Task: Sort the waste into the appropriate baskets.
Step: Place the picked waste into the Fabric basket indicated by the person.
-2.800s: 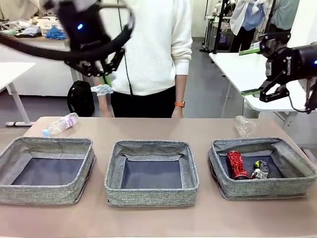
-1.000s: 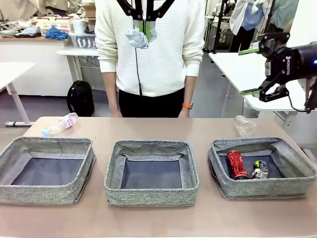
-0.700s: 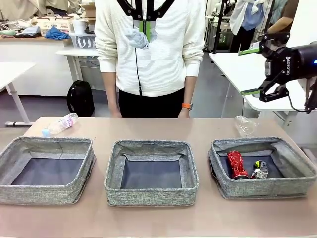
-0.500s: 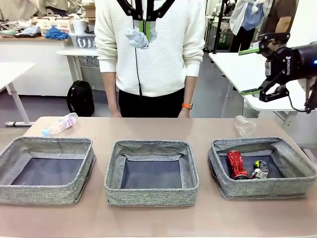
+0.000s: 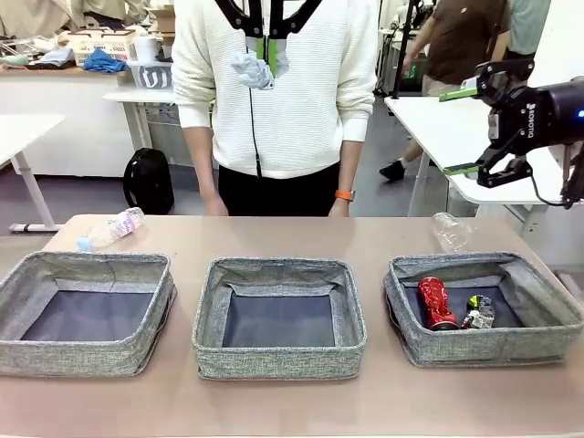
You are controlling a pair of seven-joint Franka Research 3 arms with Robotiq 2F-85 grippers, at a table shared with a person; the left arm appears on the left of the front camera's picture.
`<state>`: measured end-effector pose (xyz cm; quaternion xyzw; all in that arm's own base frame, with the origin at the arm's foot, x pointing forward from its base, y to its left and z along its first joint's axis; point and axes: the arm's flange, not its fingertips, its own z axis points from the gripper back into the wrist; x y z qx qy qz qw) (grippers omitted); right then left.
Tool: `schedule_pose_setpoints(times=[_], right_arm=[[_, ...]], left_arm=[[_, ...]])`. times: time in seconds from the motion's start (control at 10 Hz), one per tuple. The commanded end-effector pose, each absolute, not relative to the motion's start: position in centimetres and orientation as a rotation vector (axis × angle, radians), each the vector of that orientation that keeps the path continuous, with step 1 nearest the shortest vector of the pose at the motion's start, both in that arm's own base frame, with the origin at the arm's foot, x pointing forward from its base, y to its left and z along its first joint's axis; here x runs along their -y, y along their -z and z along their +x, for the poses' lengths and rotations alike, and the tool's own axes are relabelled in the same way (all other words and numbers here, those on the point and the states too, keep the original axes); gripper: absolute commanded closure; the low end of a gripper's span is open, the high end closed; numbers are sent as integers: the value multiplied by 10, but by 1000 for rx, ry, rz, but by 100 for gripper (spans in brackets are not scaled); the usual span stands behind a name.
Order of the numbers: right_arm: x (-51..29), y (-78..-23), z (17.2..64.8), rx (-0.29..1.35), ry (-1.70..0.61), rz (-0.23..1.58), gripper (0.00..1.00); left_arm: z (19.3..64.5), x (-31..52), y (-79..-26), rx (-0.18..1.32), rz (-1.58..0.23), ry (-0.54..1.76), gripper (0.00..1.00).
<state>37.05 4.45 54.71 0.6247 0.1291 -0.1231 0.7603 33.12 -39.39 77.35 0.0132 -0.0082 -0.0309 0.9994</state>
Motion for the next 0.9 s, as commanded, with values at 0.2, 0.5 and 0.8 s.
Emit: schedule_pose_setpoints(times=[0.2,0.5,0.8], right_arm=[[-45,-550,370,-290,281,1350,0],[-45,-550,370,-290,281,1350,0],[-45,-550,370,-290,281,1350,0]], left_arm=[[329,393,-774,26,28,59,96],[329,393,-774,26,28,59,96],[329,393,-774,26,28,59,96]])
